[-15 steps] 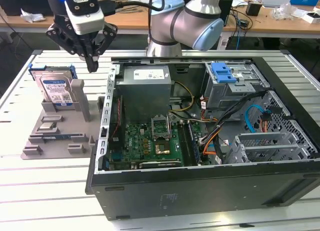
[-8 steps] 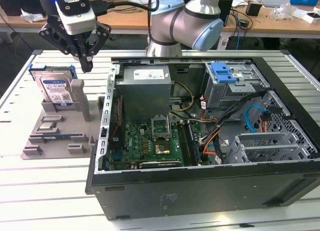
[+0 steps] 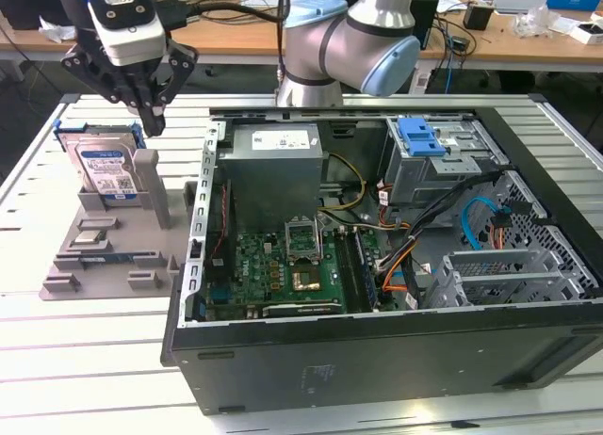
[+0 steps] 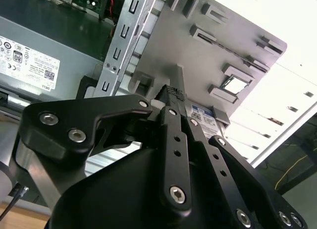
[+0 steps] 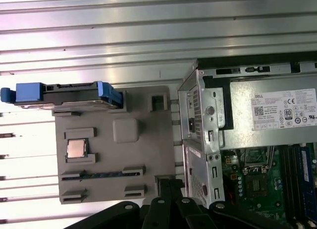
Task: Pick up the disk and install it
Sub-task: 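Reach for the disk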
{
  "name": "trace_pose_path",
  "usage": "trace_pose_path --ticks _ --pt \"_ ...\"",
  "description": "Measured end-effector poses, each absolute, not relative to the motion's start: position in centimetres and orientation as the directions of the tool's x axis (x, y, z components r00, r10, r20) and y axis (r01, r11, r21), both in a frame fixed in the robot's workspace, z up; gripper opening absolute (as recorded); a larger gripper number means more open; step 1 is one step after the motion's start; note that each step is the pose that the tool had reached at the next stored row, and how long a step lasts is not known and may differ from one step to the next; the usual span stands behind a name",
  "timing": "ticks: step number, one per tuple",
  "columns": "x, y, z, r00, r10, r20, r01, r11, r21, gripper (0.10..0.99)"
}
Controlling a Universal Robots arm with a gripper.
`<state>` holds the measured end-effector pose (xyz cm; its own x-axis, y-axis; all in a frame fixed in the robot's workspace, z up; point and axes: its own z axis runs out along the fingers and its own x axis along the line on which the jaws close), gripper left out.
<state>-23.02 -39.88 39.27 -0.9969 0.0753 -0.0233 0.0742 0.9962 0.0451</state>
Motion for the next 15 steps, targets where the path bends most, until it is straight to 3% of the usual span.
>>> trace_pose_path --ticks 15 --pt "-25.8 -39.9 39.2 -0.997 0.075 -0.023 0.074 0.996 0.045 0.102"
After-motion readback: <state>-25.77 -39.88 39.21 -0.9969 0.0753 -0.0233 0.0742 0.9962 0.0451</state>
